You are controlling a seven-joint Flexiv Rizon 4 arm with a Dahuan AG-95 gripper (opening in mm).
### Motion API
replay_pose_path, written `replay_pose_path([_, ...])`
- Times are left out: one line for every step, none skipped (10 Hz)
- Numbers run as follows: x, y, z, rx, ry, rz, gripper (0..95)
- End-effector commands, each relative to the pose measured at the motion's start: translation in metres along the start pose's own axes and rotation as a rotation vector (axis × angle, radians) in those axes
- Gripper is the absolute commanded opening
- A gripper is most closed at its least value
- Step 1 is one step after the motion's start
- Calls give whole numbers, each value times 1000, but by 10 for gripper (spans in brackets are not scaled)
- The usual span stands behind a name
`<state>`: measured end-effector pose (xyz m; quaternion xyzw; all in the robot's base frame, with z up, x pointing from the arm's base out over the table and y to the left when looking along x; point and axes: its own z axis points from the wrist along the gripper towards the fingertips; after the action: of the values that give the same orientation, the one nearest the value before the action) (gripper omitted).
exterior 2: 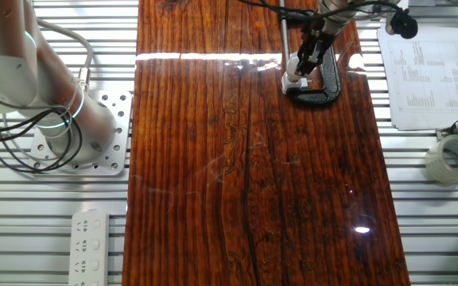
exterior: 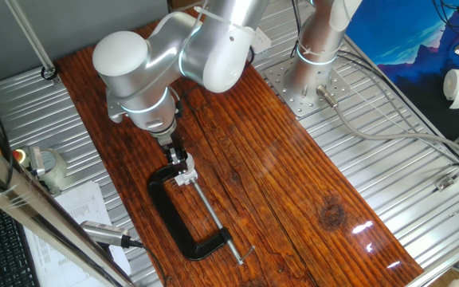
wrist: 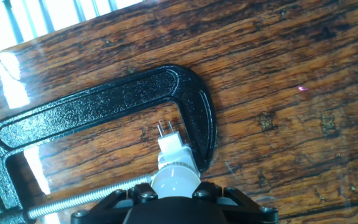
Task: Install the light bulb by rotating it
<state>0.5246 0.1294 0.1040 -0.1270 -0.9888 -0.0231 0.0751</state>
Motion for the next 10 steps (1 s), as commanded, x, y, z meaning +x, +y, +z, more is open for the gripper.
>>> replay_pose_path([0,0,0,-9,-1,-3,190])
replay_pose_path([0,0,0,-10,-1,-4,190])
replay_pose_path([0,0,0,-9,-1,-4,190])
replay_pose_path([0,0,0,-11,0,-4,190])
replay_pose_path([0,0,1,-7,-2,-7,190])
replay_pose_path([0,-1,1,-5,-3,-17,190])
replay_pose_path([-1,-1,2,-5,-3,-36,190])
replay_pose_path([-1,-2,1,-6,-3,-52,380])
replay_pose_path([-1,-4,0,-5,-3,-70,380])
replay_pose_path([-1,-6,-1,-7,-7,-97,380])
